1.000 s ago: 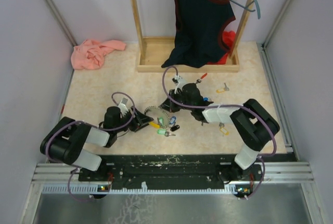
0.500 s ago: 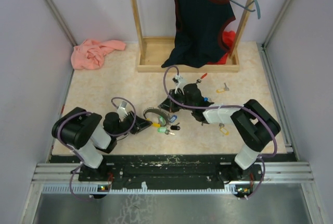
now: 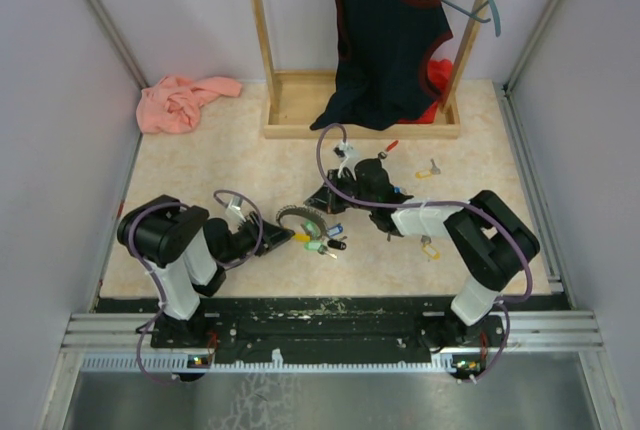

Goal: Put the keys on the keyring

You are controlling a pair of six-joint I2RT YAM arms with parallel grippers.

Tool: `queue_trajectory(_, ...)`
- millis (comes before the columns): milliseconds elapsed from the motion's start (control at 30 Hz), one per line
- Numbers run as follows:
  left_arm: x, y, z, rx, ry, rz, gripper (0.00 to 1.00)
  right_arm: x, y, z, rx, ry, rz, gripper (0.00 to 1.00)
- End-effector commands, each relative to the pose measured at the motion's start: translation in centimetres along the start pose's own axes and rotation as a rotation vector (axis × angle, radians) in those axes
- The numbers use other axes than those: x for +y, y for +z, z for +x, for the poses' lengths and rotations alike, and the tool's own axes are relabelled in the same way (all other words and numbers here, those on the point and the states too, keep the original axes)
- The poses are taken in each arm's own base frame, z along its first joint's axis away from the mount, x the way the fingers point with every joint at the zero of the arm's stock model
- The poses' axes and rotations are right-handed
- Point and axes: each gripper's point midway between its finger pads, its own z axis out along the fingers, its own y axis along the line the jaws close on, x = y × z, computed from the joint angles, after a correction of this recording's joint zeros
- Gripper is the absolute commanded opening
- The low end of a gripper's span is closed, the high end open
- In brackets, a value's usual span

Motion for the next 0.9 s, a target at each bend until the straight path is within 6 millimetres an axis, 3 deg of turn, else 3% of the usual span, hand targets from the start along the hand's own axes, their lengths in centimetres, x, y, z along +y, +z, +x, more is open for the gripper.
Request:
queue_trajectory(0, -0.2, 0.3, -1.3, -0.073, 0.062, 0.007, 0.49, 2.4, -0.7, -1.8, -0.051, -0.021, -0.083, 0.0)
queue_trajectory(233, -0.4, 0.7, -1.9, -0.086, 0.123, 0.017, 0.5, 3.1, -1.1, -1.8, -0.048, -0.011, -0.107, 0.0)
queue_trajectory(433, -2.5, 0.1, -1.5, -0.088, 0.151, 0.128, 0.37, 3.0, -1.2, -1.9, -0.055, 0.022, -0.125, 0.0)
queue_trajectory(767, -5.3, -1.0, -2.0, -0.119, 0.263, 0.205, 0.02, 2.0, -1.7, -1.6, -0.055, -0.008, -0.077, 0.0)
queue_trajectory(867, -5.6, -0.9, -2.1, -0.105, 0.298, 0.197, 0.01, 2.0, -2.3, -1.9, -0.063, -0.046, -0.067, 0.0)
